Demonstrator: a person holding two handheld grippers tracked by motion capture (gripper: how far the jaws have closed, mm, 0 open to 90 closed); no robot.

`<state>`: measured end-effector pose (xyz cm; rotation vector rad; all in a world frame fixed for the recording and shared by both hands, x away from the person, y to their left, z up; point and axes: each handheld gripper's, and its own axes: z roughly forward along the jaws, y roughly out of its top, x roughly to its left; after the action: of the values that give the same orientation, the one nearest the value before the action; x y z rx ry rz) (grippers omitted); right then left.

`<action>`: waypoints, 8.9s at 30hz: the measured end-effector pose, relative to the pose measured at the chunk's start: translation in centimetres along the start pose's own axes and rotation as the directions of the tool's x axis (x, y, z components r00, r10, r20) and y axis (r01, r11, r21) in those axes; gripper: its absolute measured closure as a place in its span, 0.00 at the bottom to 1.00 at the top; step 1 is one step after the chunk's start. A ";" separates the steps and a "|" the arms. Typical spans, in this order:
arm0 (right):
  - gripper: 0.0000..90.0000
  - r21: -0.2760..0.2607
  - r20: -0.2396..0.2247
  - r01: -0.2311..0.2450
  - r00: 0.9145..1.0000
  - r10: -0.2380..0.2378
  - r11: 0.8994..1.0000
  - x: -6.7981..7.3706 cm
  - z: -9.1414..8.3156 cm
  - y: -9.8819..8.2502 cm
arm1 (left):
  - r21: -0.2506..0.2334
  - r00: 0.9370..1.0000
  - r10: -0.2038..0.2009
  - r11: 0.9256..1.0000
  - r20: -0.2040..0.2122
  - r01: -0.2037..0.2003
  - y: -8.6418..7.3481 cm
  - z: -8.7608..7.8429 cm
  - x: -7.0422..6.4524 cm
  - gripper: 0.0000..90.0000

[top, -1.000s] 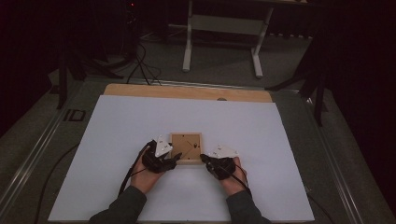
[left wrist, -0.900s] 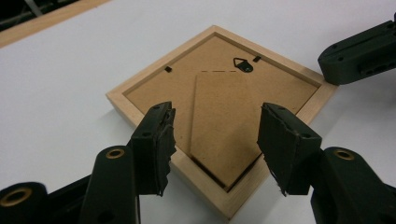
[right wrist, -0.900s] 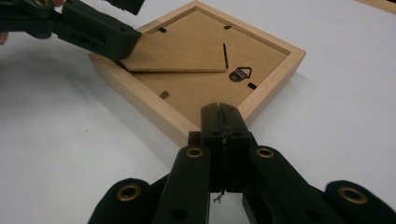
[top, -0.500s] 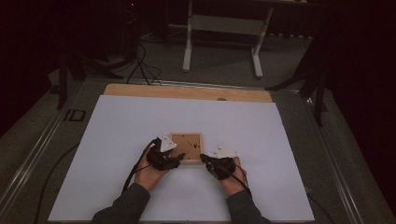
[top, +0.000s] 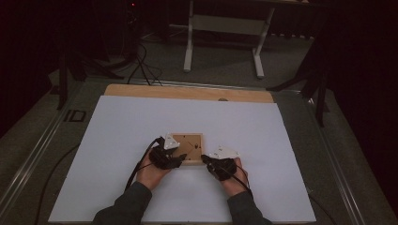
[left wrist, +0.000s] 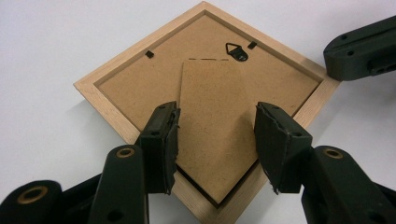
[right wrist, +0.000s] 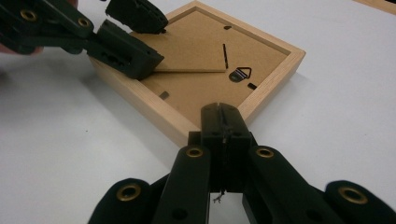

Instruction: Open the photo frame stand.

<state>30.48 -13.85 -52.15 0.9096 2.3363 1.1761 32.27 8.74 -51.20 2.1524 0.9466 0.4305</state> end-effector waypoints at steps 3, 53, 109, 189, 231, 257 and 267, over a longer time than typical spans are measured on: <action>1.00 -0.001 -0.002 0.003 1.000 -0.003 1.000 0.0 0.0 0.0 | -0.009 1.000 0.002 1.000 0.001 -0.002 0.5 -0.3 0.0 0.57; 0.99 -0.004 -0.002 0.001 1.000 -0.001 1.000 0.1 0.0 0.0 | 0.051 0.998 -0.051 0.998 0.049 0.048 -1.9 -3.3 0.4 1.00; 0.98 -0.005 -0.004 0.007 1.000 -0.007 1.000 0.1 0.0 0.0 | 0.079 0.897 -0.333 0.943 0.291 0.325 1.7 -0.4 3.5 0.55; 0.85 0.002 -0.026 0.019 0.999 -0.019 1.000 0.0 0.0 0.1 | 0.189 0.920 -0.322 0.940 0.222 0.283 2.7 1.1 3.4 0.60; 0.62 0.066 -0.113 -0.217 0.968 0.223 0.974 -5.9 1.8 4.2 | -0.012 0.998 -0.005 1.000 0.058 0.006 0.4 -1.0 -0.6 0.60; 0.54 0.088 -0.237 -0.254 0.934 0.268 0.963 -6.8 2.3 4.5 | -0.074 0.993 0.066 0.996 0.099 -0.058 -0.7 -1.9 -0.6 0.59; 0.57 0.060 -0.239 -0.218 0.944 0.226 0.974 -6.3 1.8 4.8 | -0.053 0.944 -0.113 0.989 0.310 0.136 -0.5 -2.2 1.7 0.62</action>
<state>37.90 -15.03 -49.12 1.1209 2.5017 1.4158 31.95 11.30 -50.10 2.0044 0.8682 0.0630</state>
